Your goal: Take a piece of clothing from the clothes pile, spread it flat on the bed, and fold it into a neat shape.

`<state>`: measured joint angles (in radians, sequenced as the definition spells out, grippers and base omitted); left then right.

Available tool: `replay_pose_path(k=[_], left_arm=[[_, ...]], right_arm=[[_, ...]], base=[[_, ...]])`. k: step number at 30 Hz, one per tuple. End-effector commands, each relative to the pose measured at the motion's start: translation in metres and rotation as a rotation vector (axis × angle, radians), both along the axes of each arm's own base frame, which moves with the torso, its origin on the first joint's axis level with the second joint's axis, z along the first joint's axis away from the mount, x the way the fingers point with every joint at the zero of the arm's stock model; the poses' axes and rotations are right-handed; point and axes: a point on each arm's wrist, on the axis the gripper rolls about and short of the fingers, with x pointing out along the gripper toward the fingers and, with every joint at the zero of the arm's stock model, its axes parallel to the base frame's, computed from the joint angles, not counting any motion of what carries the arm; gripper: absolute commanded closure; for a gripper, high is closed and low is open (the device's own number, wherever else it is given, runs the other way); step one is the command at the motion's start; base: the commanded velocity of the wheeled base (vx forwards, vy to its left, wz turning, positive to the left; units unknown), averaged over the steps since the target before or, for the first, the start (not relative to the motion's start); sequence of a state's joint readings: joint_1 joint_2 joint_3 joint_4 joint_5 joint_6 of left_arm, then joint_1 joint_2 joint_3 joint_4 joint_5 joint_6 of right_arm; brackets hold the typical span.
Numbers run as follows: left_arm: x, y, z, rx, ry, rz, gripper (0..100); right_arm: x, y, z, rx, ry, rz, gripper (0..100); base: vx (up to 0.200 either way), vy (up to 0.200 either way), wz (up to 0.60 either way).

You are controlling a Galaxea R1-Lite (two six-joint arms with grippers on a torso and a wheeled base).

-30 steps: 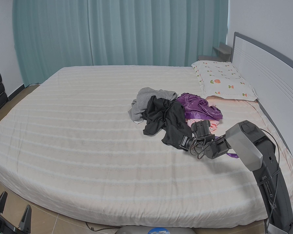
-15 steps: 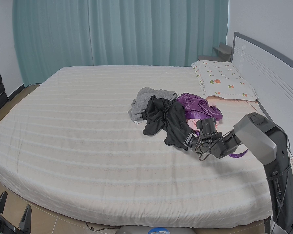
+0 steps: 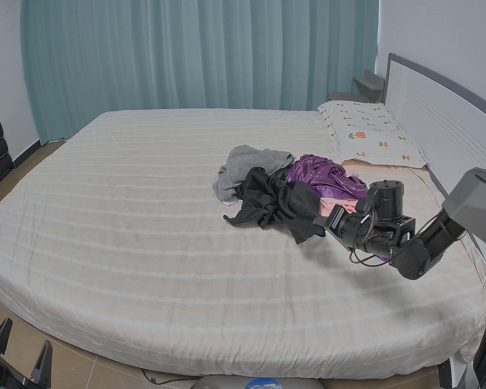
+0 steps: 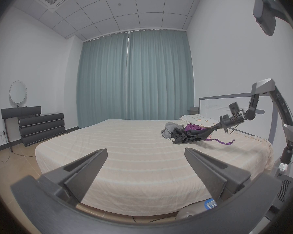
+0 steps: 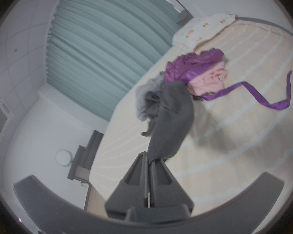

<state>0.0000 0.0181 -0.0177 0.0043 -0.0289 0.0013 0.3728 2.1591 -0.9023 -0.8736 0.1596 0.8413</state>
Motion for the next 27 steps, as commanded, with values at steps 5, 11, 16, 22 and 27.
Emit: replay_pose_path(k=[5, 11, 16, 22, 27], left_arm=[[0.0, 0.0, -0.005, 0.02, -0.002, 0.0, 0], [-0.002, 0.0, 0.004, 0.037, -0.049, -0.003, 0], [-0.005, -0.001, 0.129, -0.243, -0.247, -0.07, 0], [0.04, -0.005, 0.108, -0.162, 0.058, -0.205, 0], [0.09, -0.01, 0.081, -0.095, 0.388, -0.344, 0]], right_arm=[[-0.088, 0.001, 0.113, 0.143, -0.311, 0.125, 100], [-0.123, 0.006, 0.162, 0.225, -0.461, 0.21, 100], [-0.145, 0.008, 0.192, 0.282, -0.547, 0.284, 100], [-0.155, 0.003, 0.205, 0.295, -0.6, 0.293, 100], [-0.156, 0.003, 0.203, 0.291, -0.596, 0.296, 100]], base=[[0.0, 0.0, 0.0], [0.0, 0.0, 0.0], [0.0, 0.0, 0.0], [0.0, 0.0, 0.0], [0.0, 0.0, 0.0]])
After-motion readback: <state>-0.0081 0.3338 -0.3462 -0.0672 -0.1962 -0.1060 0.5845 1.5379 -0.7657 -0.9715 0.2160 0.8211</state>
